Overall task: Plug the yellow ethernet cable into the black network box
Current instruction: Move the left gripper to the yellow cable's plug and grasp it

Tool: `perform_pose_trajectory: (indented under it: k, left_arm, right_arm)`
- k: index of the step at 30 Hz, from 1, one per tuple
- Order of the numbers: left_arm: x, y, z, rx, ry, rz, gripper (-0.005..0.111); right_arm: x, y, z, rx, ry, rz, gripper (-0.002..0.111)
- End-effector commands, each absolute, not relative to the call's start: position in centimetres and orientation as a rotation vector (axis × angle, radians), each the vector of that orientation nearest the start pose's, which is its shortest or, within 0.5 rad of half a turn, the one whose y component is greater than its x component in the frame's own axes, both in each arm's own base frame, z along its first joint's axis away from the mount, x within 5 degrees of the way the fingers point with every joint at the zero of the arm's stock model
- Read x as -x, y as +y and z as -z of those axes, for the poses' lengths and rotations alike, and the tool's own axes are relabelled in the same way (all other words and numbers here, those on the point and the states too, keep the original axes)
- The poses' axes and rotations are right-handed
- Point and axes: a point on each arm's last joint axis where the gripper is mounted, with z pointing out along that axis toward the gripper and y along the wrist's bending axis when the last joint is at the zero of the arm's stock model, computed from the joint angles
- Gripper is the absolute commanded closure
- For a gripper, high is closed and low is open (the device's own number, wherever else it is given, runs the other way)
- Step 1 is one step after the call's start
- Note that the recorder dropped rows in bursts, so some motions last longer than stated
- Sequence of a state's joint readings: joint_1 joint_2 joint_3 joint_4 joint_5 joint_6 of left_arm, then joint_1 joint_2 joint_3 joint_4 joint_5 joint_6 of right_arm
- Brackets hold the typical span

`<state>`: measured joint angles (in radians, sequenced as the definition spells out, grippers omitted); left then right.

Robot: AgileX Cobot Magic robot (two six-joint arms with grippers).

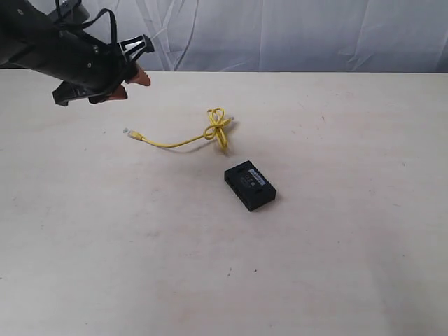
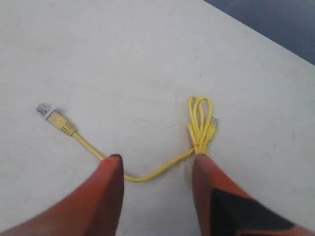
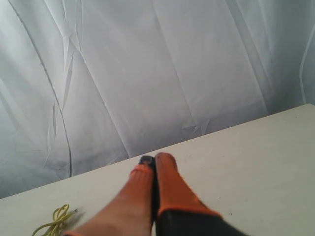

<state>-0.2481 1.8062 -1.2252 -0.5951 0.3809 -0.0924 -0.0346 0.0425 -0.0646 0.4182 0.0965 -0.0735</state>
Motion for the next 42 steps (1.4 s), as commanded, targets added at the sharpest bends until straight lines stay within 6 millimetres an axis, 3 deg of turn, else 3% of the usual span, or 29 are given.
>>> perform_pose_trajectory:
  k: [1,4,6,12,17,19,24,32,42]
  left_arm:
    - [-39.8,-12.5,-20.0,0.377,2.564,0.64,0.069]
    - [-41.1,-13.1,-19.2,0.356,2.646,0.603,0.069]
    - [-41.7,-13.1,-18.8,0.366,2.682,0.484,0.069]
    - [-43.3,-14.4,-18.5,0.414,2.583,0.175,0.064]
    - [-43.6,-15.6,-17.3,0.436,2.563,0.163,0.04]
    - [-43.5,-15.6,-16.5,0.526,2.582,0.165,0.034]
    - [-43.1,-15.3,-14.4,0.772,2.614,0.118,0.034]
    - [-43.8,-15.8,-12.7,0.796,2.579,0.192,0.035]
    - [-44.0,-15.4,-11.5,0.835,2.554,0.13,0.035]
  right_arm:
    - [-5.7,0.2,-22.5,-0.257,1.539,-0.266,0.109]
    - [-5.7,0.2,-22.5,-0.257,1.539,-0.266,0.109]
    - [-5.7,0.2,-22.5,-0.257,1.539,-0.266,0.109]
    - [-5.7,0.2,-22.5,-0.261,1.538,-0.27,0.109]
    - [-5.7,0.2,-22.5,-0.26,1.54,-0.27,0.109]
    - [-5.7,0.2,-22.5,-0.259,1.543,-0.27,0.109]
    - [-5.7,0.2,-22.5,-0.259,1.547,-0.271,0.109]
    - [-5.7,0.2,-22.4,-0.258,1.556,-0.275,0.109]
    - [-5.7,0.3,-22.4,-0.263,1.559,-0.282,0.109]
